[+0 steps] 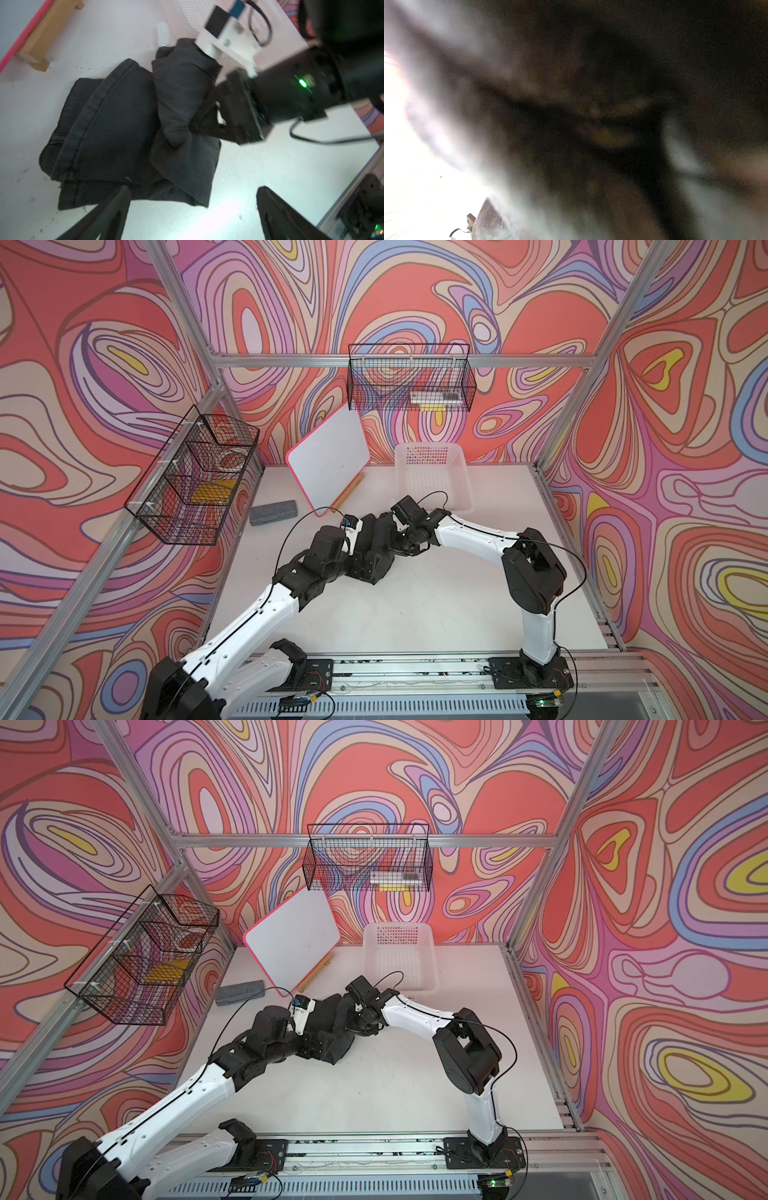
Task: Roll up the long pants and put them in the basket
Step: Roll the long pant at the center of the board.
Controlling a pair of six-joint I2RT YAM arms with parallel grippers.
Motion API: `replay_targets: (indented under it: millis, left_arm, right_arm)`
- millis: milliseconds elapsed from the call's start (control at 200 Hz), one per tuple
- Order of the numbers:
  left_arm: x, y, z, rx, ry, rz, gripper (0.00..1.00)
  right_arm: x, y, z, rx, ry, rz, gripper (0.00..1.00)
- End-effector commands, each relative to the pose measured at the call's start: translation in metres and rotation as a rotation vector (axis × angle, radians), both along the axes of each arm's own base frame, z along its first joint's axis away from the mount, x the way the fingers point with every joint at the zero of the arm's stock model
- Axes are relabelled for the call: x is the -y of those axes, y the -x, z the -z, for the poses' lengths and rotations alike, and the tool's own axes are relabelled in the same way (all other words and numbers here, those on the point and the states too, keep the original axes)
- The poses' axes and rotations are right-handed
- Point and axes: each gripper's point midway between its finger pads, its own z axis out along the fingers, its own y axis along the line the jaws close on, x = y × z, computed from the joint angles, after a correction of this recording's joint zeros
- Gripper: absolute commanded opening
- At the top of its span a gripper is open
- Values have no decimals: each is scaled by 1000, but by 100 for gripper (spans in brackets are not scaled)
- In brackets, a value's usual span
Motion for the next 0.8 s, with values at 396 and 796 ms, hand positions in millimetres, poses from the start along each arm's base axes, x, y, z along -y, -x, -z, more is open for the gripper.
replay_targets:
  millis: [396,796]
  left_arm:
    - [25,4,30,228,-500,71,99]
    - [42,-17,52,222,-500,-43,99]
  right_arm:
    - [18,38,8,-212,267,-108,0]
    - [0,51,-9,-270,120,-160,0]
